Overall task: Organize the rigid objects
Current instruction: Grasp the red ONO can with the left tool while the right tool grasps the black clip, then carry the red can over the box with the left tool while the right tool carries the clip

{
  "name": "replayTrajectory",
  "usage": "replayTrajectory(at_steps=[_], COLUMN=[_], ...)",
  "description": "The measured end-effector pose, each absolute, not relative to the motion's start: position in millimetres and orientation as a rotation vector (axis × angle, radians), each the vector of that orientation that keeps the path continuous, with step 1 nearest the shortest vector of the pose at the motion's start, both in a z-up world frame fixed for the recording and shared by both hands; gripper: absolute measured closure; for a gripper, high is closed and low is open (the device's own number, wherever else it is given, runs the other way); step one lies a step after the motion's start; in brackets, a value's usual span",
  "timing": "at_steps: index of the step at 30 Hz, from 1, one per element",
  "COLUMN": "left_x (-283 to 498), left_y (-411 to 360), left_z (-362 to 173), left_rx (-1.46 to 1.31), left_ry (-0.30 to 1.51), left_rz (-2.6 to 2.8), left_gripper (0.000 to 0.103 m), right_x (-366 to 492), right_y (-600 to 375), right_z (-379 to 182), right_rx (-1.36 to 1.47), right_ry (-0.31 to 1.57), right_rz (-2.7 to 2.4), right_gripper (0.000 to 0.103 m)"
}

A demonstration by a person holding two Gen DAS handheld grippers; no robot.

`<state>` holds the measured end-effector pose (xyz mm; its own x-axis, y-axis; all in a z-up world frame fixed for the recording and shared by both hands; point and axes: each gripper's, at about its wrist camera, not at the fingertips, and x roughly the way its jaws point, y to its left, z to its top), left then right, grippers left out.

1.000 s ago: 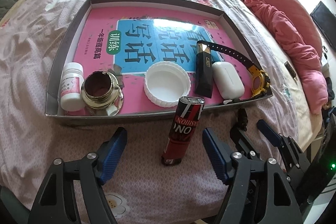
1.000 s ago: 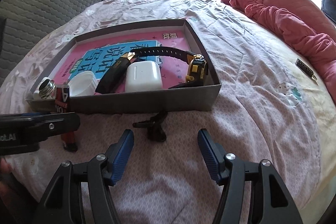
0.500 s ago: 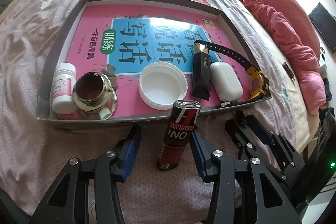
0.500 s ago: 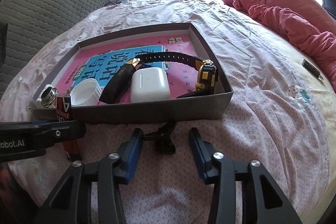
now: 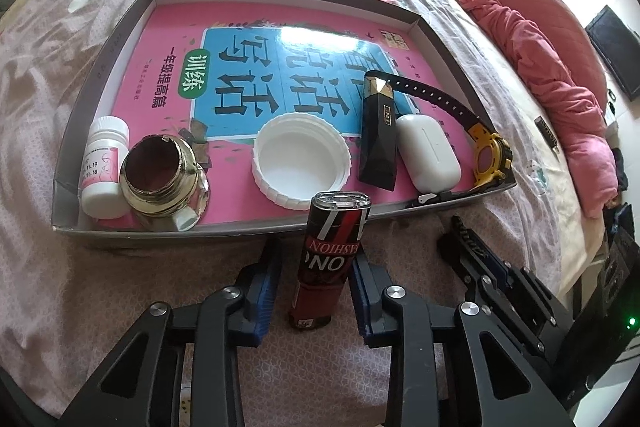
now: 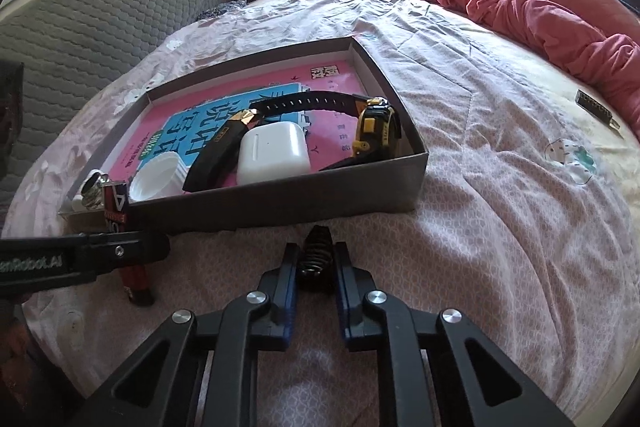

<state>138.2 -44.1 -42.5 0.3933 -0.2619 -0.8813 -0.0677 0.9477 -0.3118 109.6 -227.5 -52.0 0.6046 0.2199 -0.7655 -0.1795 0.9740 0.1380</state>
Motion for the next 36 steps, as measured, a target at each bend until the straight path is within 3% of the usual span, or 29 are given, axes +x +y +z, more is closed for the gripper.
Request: replayTrajectory(at_steps=[3, 36], left_x=[137, 91], left_y=[-42, 14], left_z=[-42, 0], left_rx=[-0.327, -0.400], left_ry=[1.156, 1.038], left_rz=[-0.132, -0.080], left_gripper=[0.080, 0.081], right_x=[106, 82], right_y=[-232, -235], right_z=[-51, -35], right_rx=[0.081, 0.133], right_ry=[0.895, 0.850], right_rz=[0.233, 0.258], right_gripper=[0.086, 0.087])
